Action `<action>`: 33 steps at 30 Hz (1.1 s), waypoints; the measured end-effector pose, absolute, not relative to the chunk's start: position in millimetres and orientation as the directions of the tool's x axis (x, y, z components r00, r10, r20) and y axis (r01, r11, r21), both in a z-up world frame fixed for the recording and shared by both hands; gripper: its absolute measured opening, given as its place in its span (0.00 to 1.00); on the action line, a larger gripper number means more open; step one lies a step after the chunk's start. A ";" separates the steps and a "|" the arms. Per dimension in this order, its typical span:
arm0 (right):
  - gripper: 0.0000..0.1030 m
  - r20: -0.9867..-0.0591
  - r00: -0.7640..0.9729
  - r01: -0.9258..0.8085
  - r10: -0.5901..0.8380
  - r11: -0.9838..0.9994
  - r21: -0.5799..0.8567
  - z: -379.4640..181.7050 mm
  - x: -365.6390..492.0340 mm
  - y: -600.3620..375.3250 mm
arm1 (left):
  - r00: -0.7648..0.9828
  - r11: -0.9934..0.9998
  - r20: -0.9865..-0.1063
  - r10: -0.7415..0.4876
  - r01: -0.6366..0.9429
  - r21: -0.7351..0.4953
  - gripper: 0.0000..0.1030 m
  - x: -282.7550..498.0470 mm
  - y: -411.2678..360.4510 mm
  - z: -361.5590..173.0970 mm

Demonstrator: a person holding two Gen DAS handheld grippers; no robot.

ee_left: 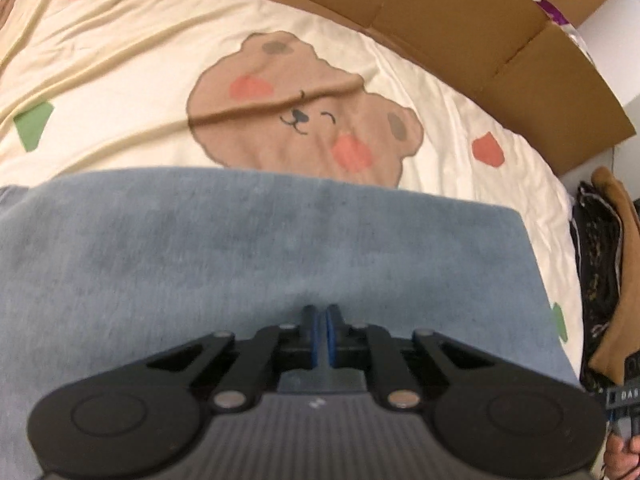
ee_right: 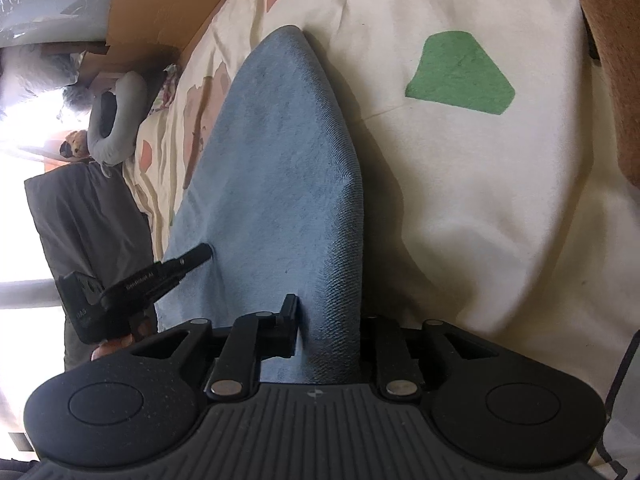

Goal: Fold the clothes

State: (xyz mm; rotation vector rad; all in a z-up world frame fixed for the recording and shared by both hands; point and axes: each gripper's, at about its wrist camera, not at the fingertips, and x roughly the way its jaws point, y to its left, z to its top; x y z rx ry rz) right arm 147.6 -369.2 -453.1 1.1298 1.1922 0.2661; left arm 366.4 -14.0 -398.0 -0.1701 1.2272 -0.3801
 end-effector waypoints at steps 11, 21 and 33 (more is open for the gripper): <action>0.28 -0.590 0.440 0.355 0.677 0.472 0.807 -452.9 148.7 -372.4 | 0.321 0.931 -0.876 -0.361 0.172 -0.321 0.05 404.9 -27.2 -402.6; 0.30 -0.607 0.458 0.359 0.649 0.490 0.795 -457.0 156.5 -376.8 | 0.344 0.934 -0.869 -0.355 0.174 -0.313 0.05 414.3 -33.9 -405.2; 0.07 -0.650 0.459 0.329 0.605 0.564 0.757 -431.6 164.2 -366.2 | 0.389 0.935 -0.851 -0.354 0.130 -0.329 0.36 394.2 -3.9 -367.8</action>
